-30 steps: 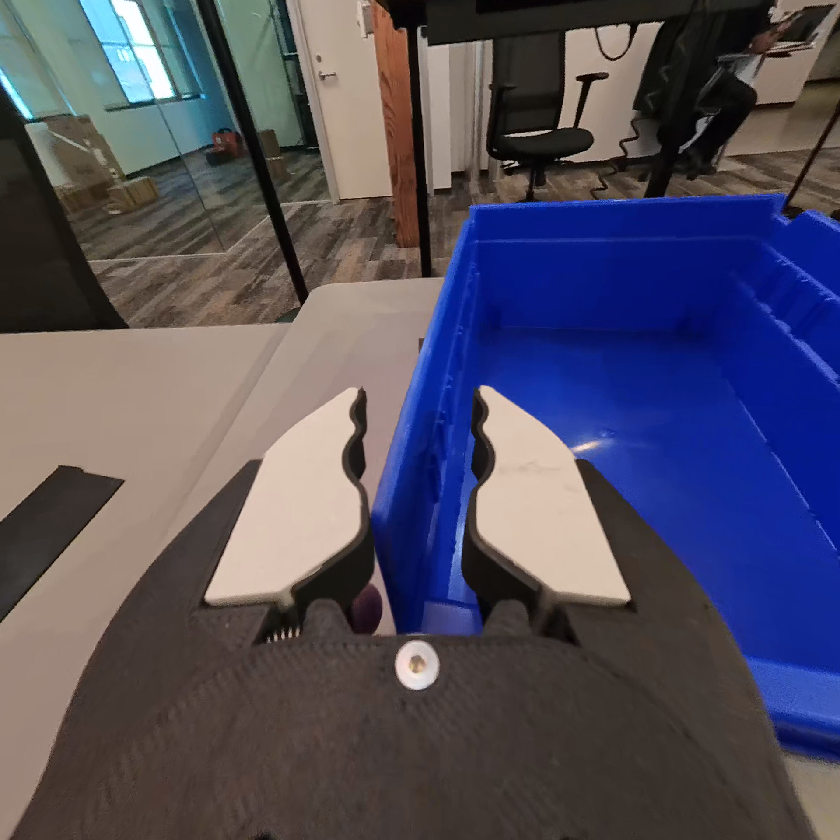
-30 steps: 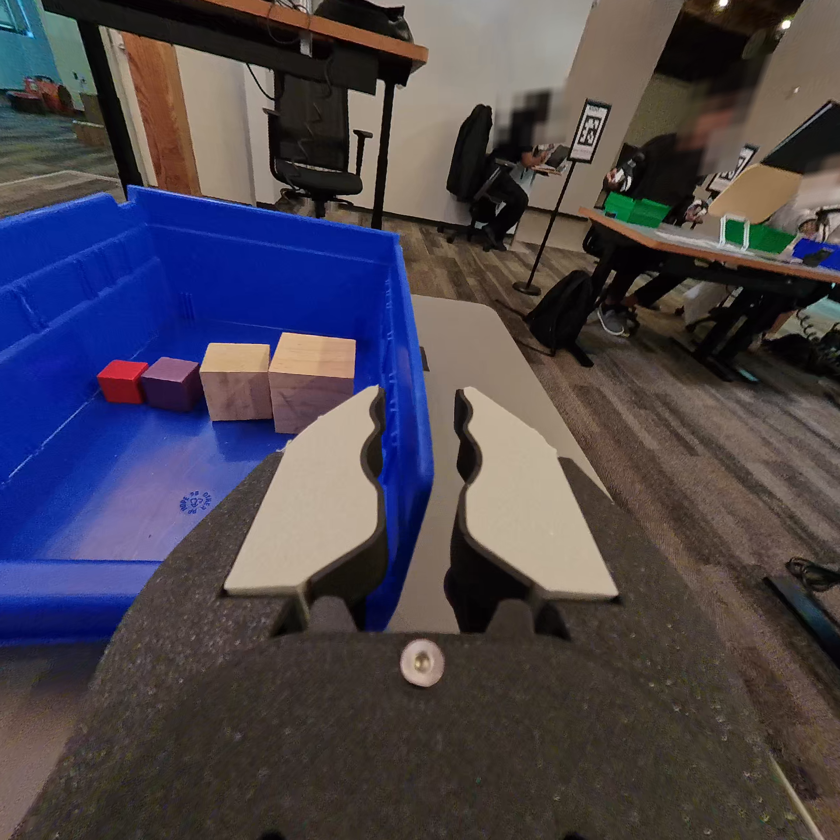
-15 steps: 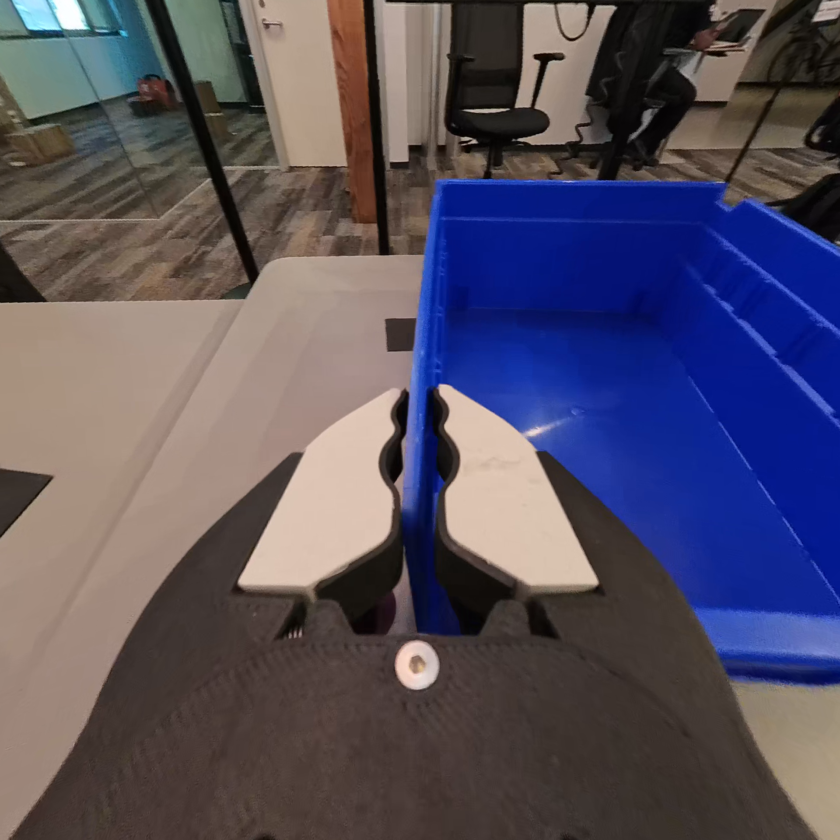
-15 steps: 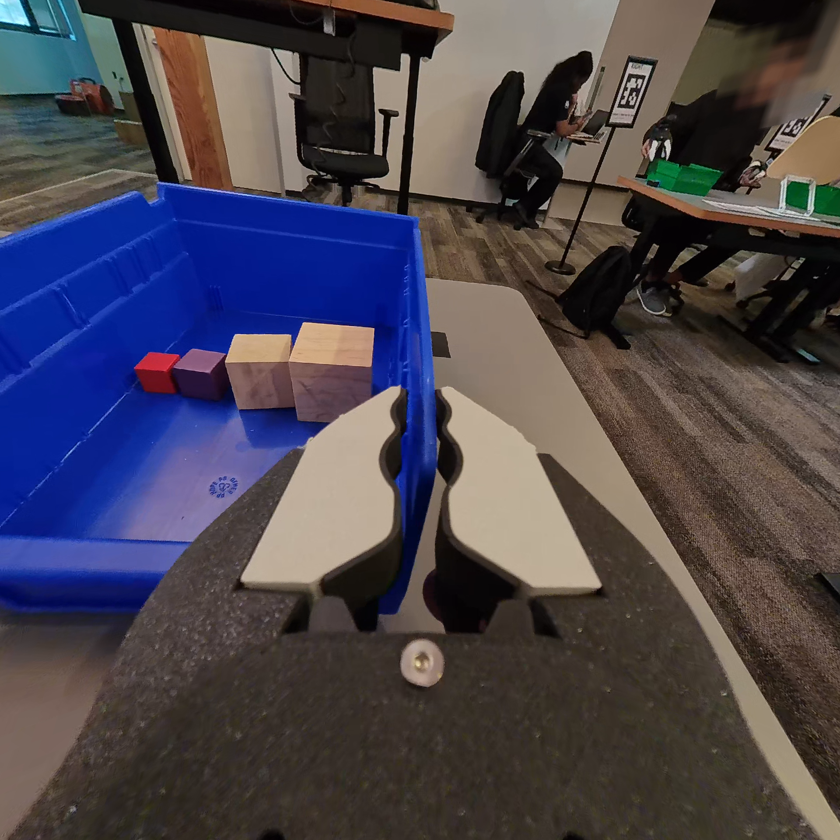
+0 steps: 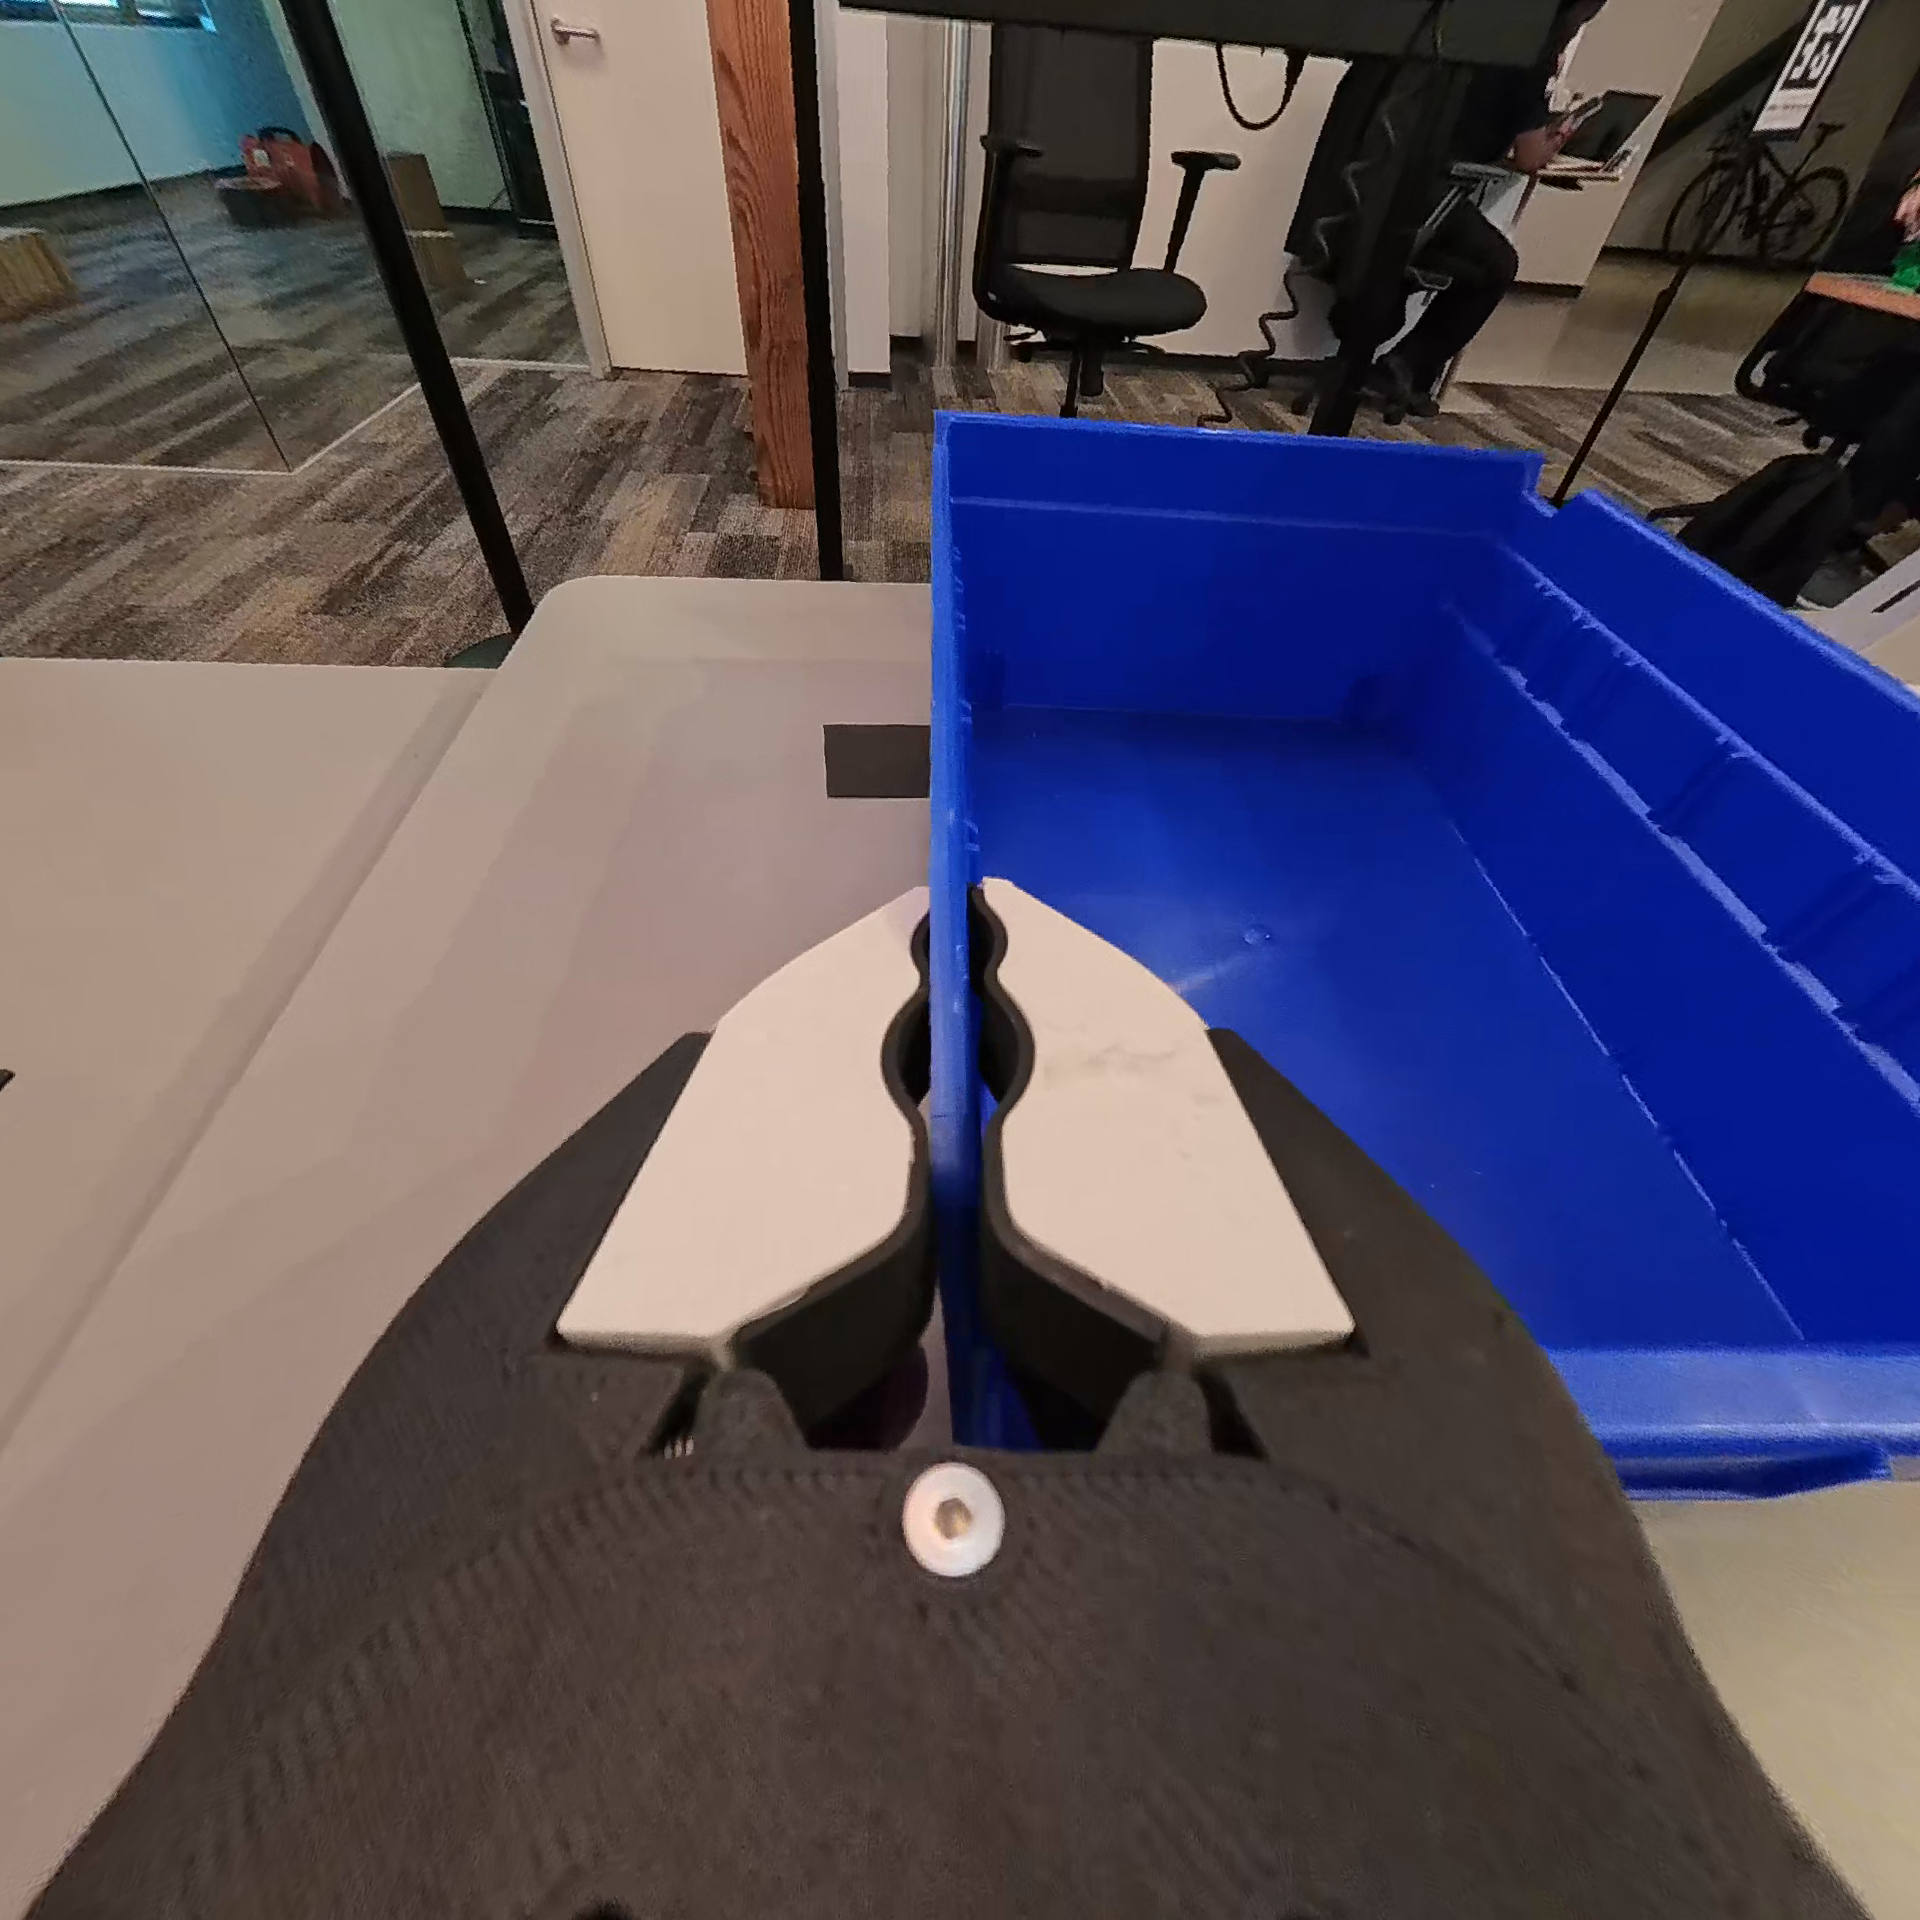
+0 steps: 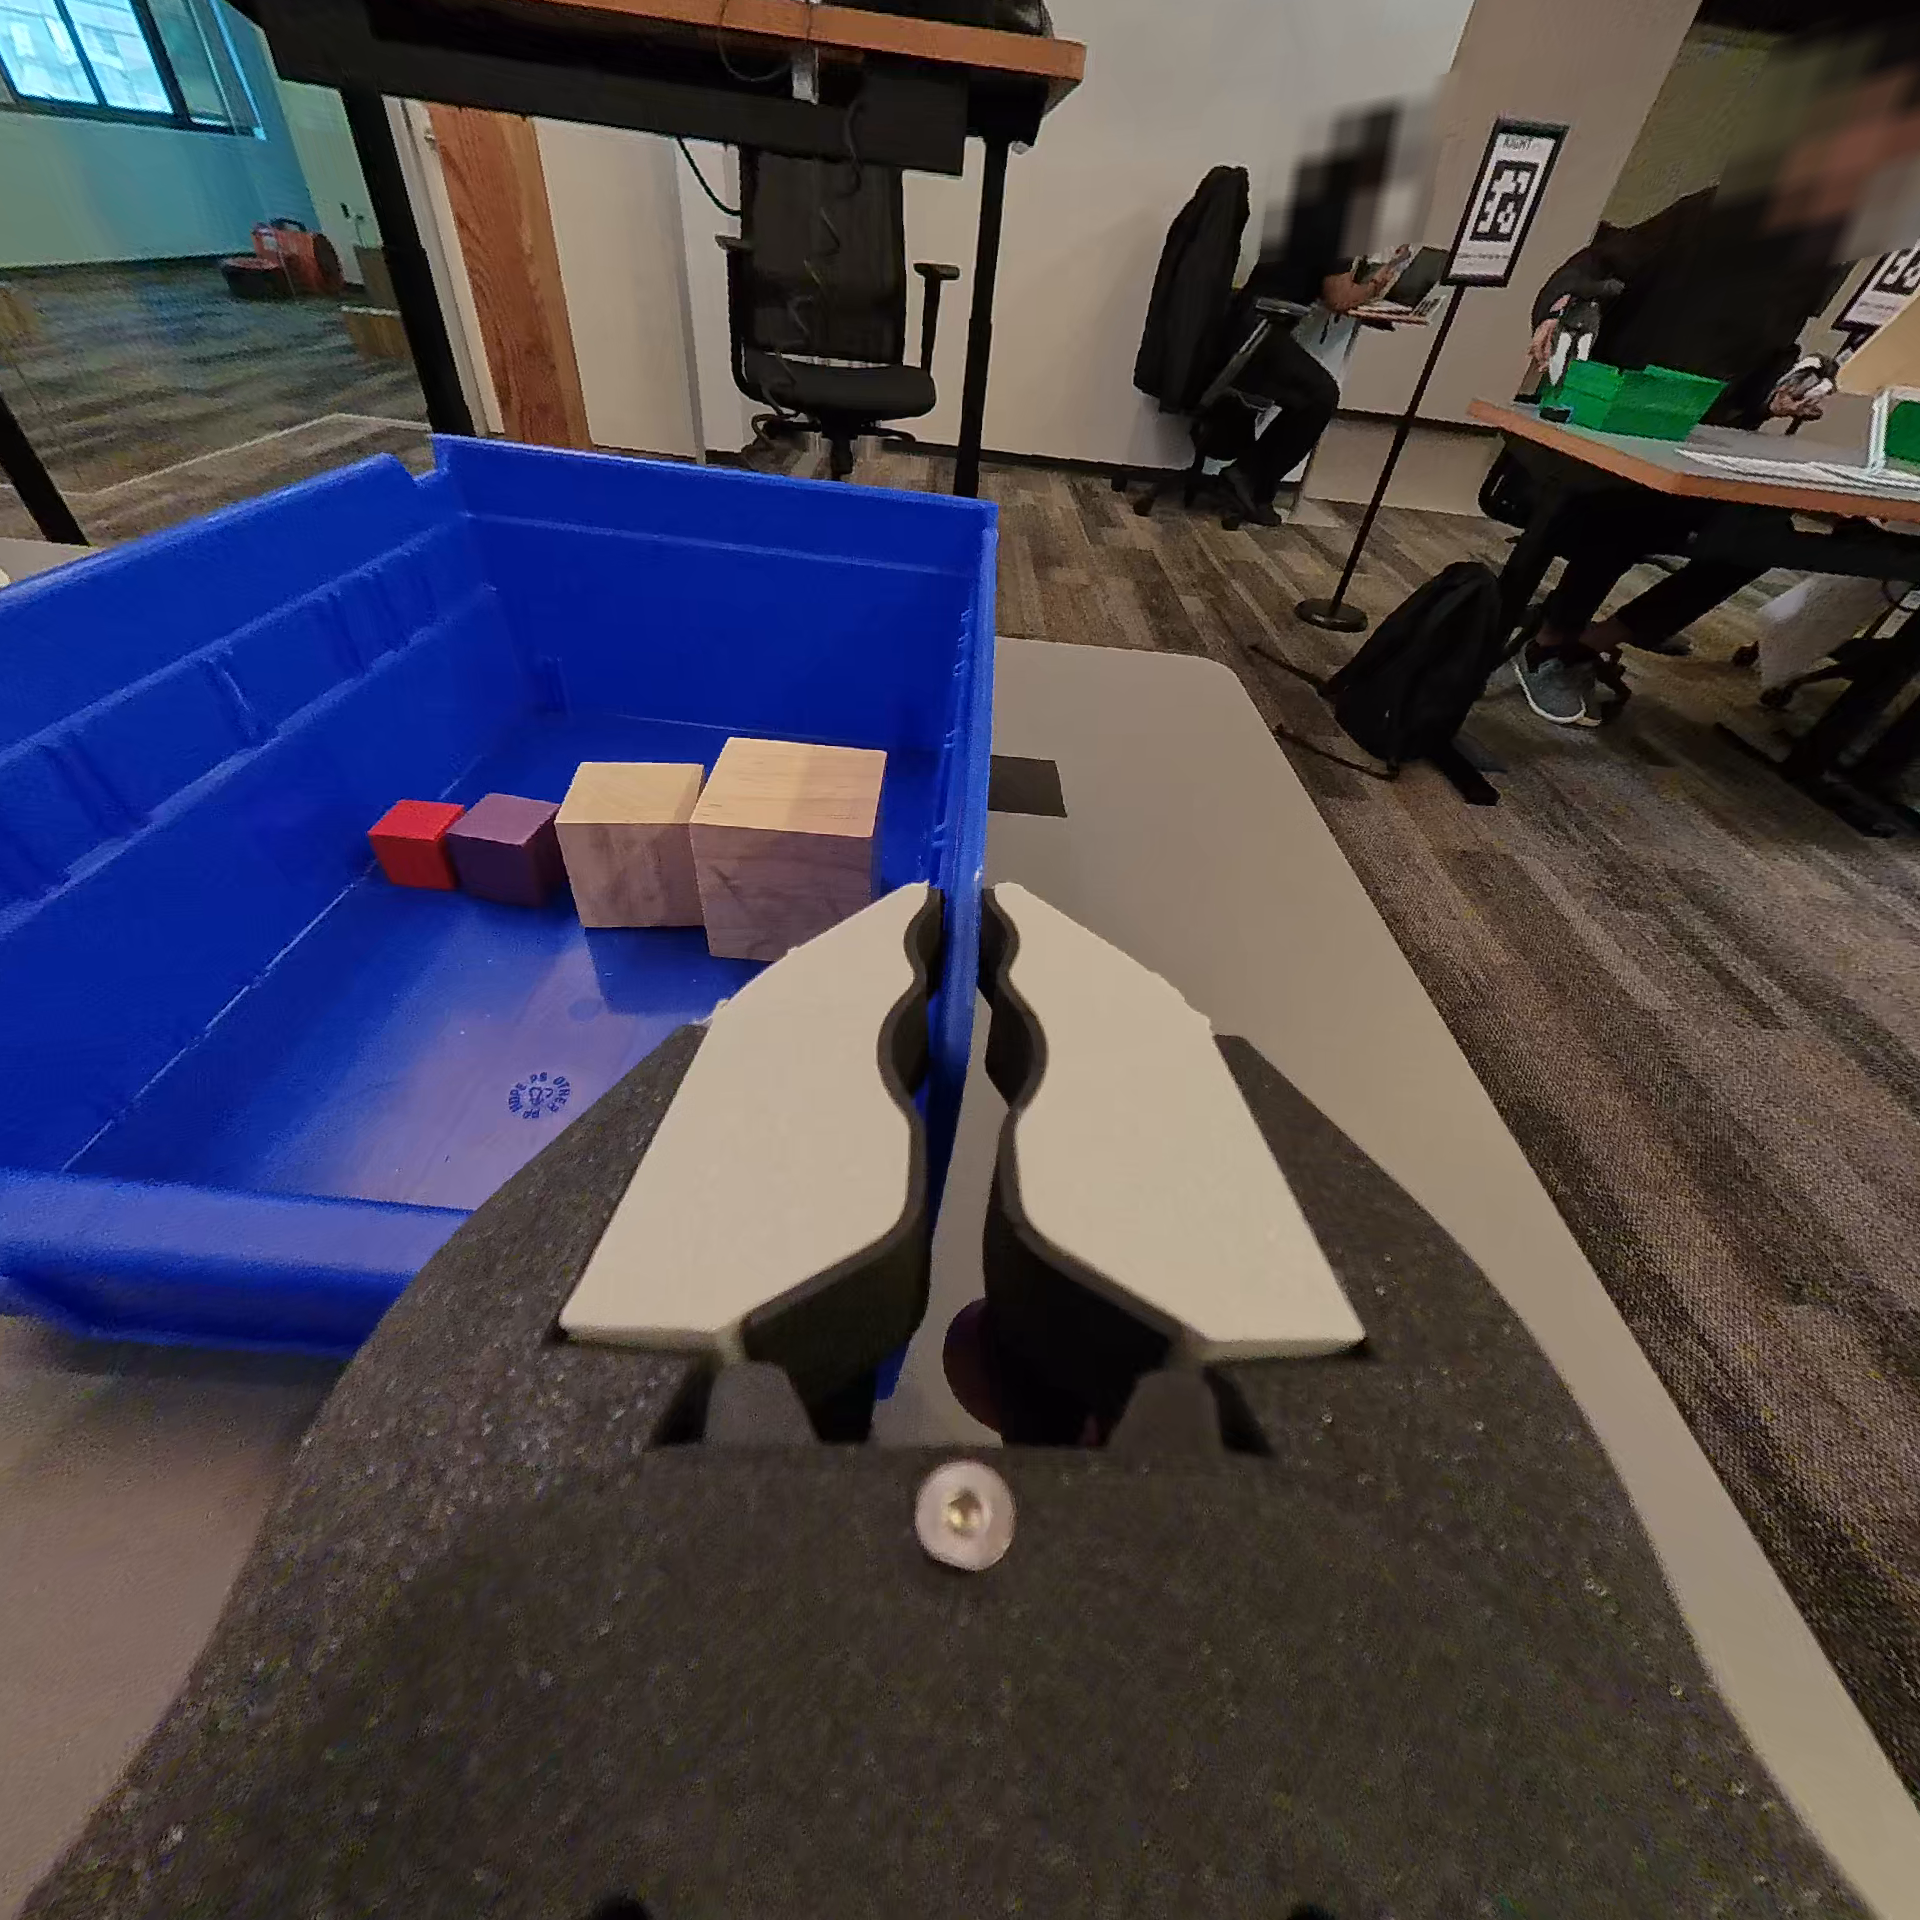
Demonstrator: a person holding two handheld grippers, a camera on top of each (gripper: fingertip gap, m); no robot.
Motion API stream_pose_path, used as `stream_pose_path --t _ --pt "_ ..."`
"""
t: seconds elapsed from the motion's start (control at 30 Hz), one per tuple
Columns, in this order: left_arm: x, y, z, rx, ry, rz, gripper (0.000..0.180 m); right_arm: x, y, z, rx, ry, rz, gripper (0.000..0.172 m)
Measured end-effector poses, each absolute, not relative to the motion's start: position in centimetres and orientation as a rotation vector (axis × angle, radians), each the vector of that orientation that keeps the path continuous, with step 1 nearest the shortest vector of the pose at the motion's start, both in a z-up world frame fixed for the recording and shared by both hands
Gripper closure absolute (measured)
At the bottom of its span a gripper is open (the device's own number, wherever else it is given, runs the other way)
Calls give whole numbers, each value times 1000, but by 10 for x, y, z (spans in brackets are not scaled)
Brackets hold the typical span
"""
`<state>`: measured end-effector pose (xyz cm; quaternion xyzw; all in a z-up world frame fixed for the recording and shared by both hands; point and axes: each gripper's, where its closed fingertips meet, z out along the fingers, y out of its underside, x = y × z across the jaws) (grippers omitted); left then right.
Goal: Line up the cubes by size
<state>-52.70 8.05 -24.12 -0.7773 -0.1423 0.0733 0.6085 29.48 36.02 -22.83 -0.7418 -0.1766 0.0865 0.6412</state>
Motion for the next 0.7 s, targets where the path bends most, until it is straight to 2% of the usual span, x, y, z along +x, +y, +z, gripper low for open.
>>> stream_pose_path --t 0.7 --pt "-531 61 -231 -1714 -411 272 178 277 326 -229 -1704 -383 241 167"
